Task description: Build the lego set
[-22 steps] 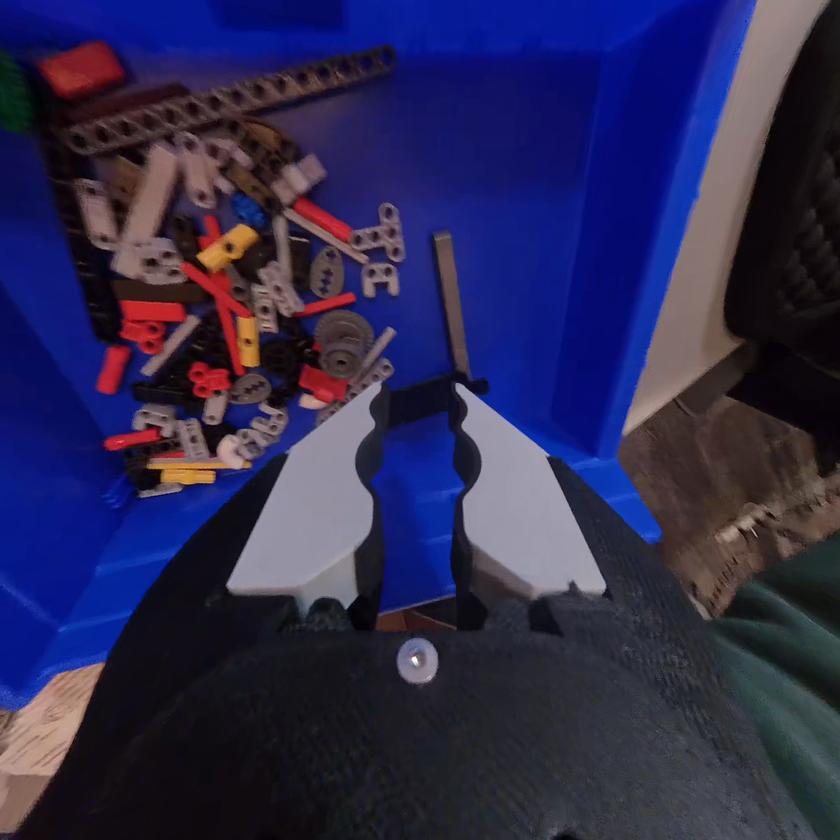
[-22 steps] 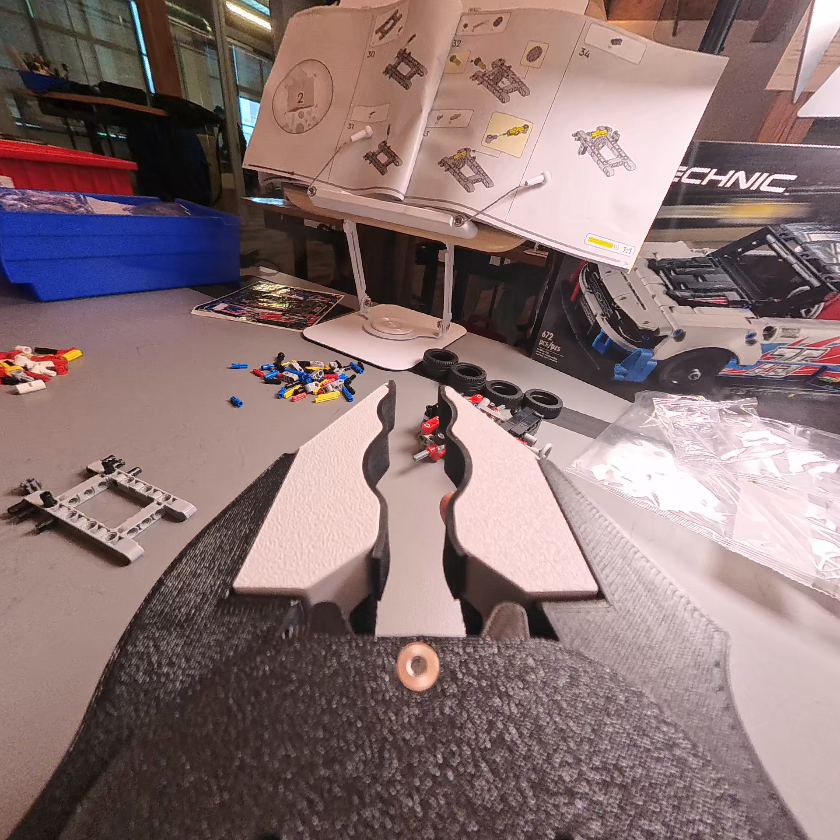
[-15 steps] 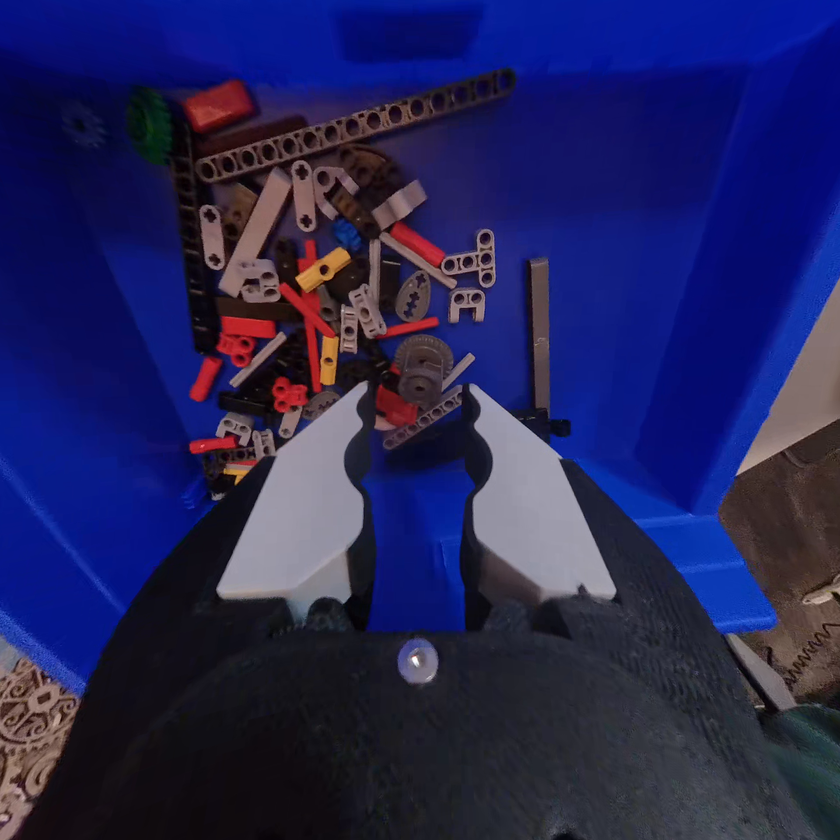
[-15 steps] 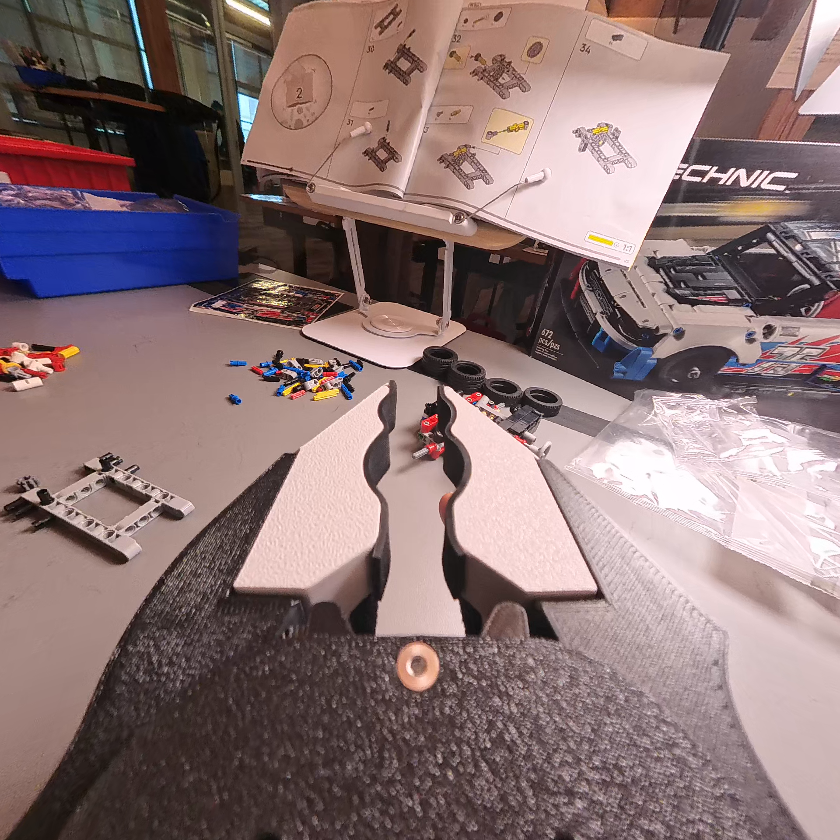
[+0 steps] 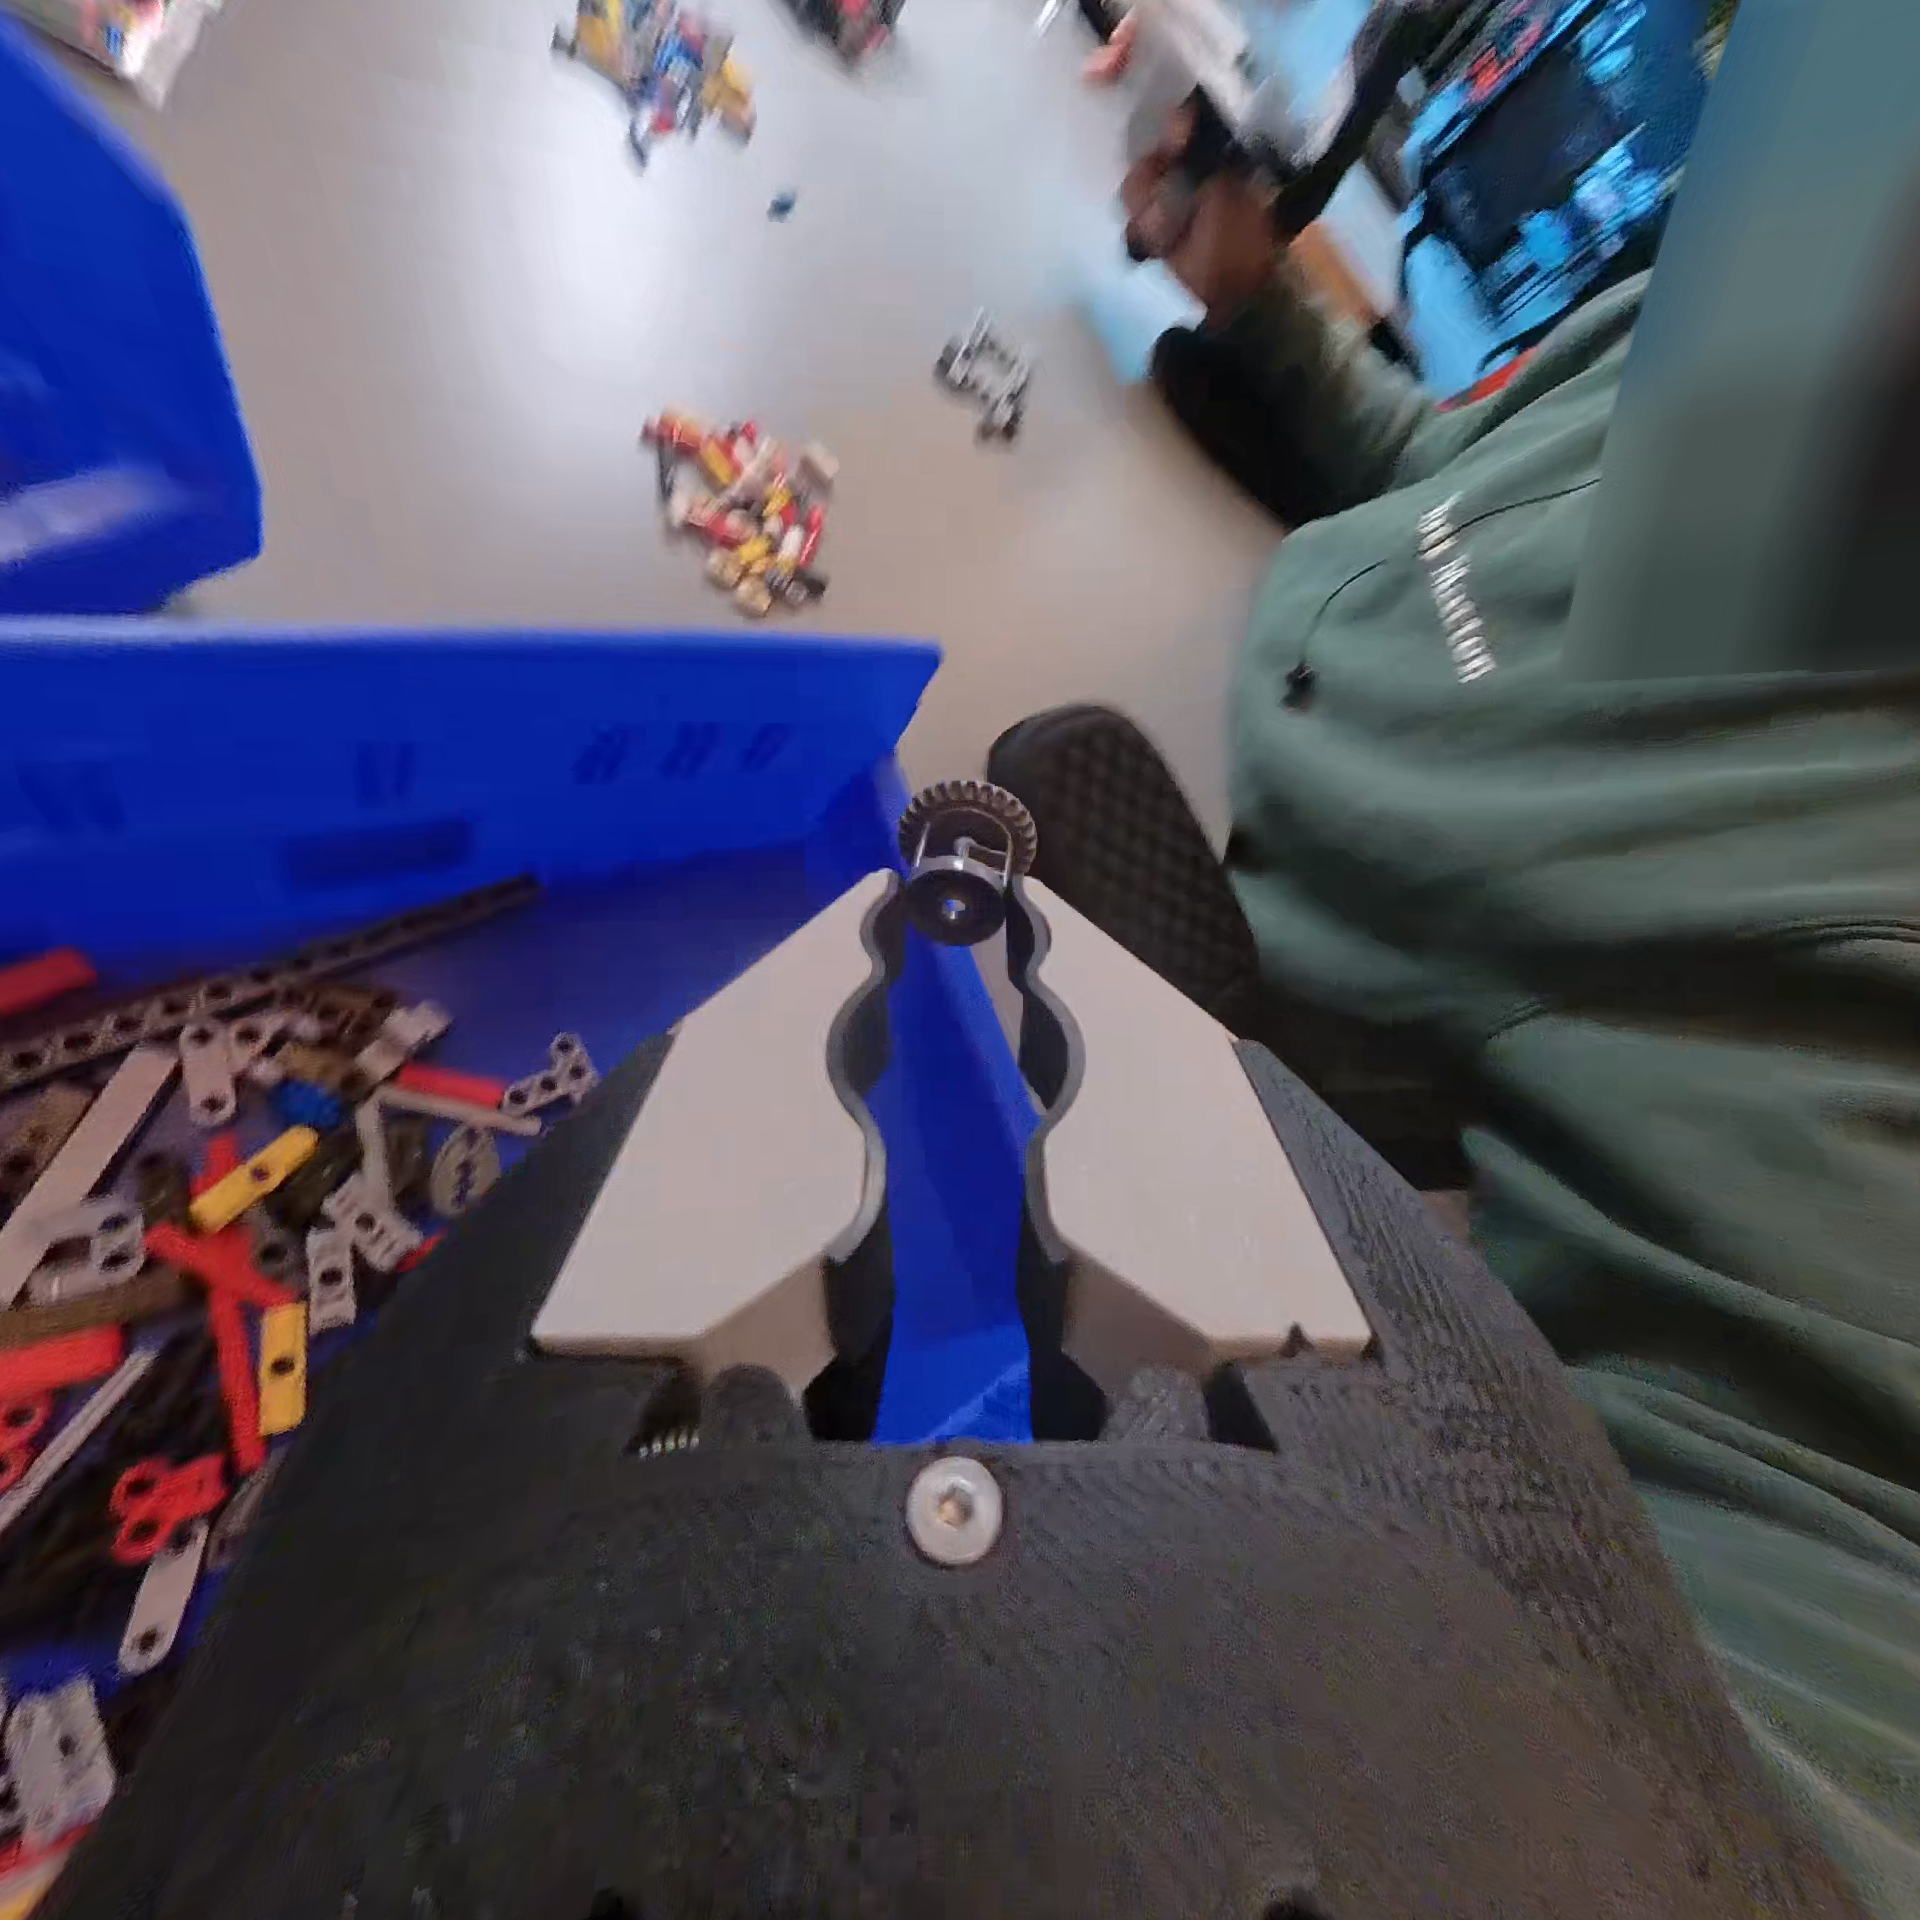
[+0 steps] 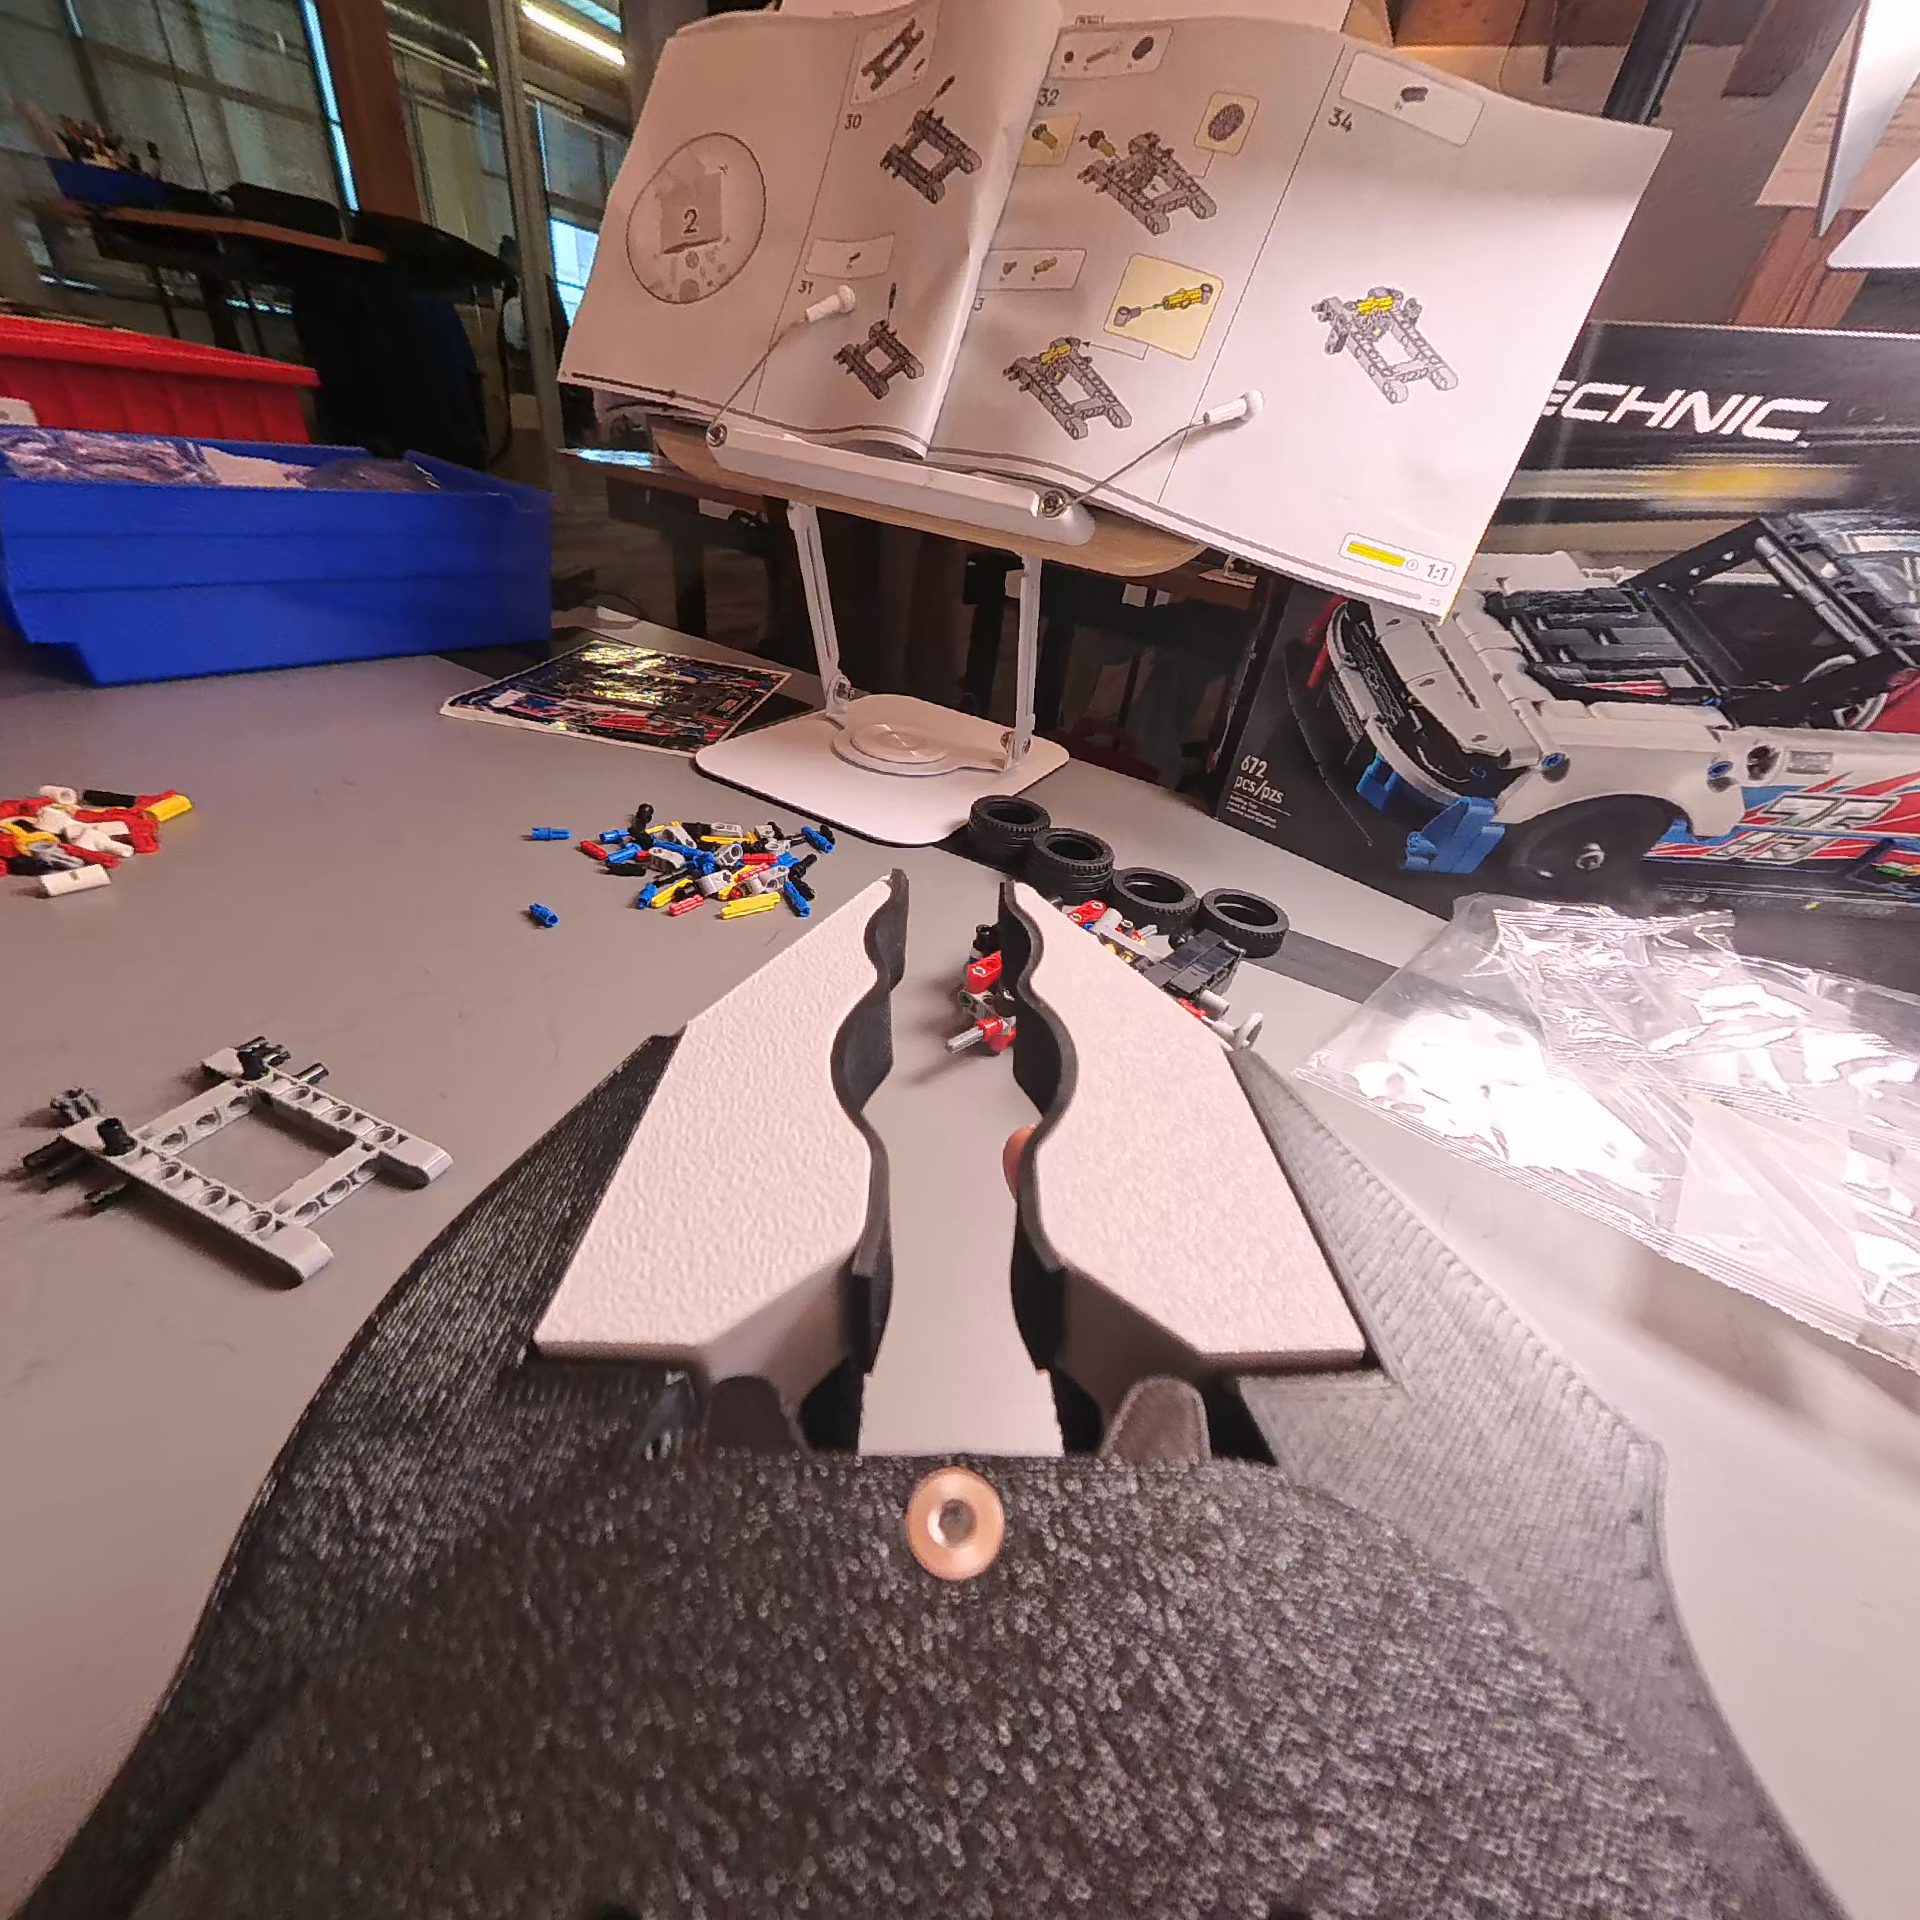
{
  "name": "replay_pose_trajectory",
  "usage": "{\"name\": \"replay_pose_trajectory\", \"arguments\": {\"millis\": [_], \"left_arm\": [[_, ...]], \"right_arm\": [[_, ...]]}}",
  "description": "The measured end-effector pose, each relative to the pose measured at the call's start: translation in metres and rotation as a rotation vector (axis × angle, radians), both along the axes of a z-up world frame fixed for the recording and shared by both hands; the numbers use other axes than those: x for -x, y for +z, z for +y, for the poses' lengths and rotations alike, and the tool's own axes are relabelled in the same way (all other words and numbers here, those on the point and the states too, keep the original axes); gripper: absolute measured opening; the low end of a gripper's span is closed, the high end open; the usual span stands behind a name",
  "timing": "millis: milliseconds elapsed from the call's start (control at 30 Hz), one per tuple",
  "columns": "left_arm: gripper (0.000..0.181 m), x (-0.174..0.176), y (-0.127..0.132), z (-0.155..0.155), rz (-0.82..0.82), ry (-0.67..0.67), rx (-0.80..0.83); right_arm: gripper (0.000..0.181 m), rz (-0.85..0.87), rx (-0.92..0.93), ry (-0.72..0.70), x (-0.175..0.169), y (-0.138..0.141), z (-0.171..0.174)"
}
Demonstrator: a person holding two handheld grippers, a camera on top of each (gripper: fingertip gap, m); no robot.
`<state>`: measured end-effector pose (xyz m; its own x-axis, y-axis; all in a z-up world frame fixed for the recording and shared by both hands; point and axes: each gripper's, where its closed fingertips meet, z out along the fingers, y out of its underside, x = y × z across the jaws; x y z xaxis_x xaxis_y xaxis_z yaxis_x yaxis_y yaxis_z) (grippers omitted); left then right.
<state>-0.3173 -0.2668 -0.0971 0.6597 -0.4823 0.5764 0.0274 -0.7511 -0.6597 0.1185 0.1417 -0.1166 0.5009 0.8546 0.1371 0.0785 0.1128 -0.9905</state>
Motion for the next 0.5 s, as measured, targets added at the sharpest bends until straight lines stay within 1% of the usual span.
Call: {"name": "replay_pose_trajectory", "arguments": {"millis": [67,133,267,367,500], "left_arm": [[0.018,-0.004,0.013,0.0,-0.051,-0.008,-0.065],[0.017,-0.006,0.019,0.001,-0.078,-0.013,-0.102],[0.017,-0.009,0.017,0.001,-0.086,-0.02,-0.11],[0.018,-0.002,0.002,0.005,-0.019,0.019,-0.067],[0.018,0.029,-0.046,0.011,0.246,0.143,0.114]], "right_arm": [[0.016,0.001,0.0,0.001,0.0,0.0,0.0],[0.016,0.002,-0.001,0.001,0.0,0.001,-0.001],[0.016,0.003,-0.004,0.002,0.0,0.002,-0.002],[0.016,0.004,-0.004,0.003,0.0,0.002,-0.002],[0.016,0.003,-0.004,0.002,0.0,0.002,-0.001]]}}
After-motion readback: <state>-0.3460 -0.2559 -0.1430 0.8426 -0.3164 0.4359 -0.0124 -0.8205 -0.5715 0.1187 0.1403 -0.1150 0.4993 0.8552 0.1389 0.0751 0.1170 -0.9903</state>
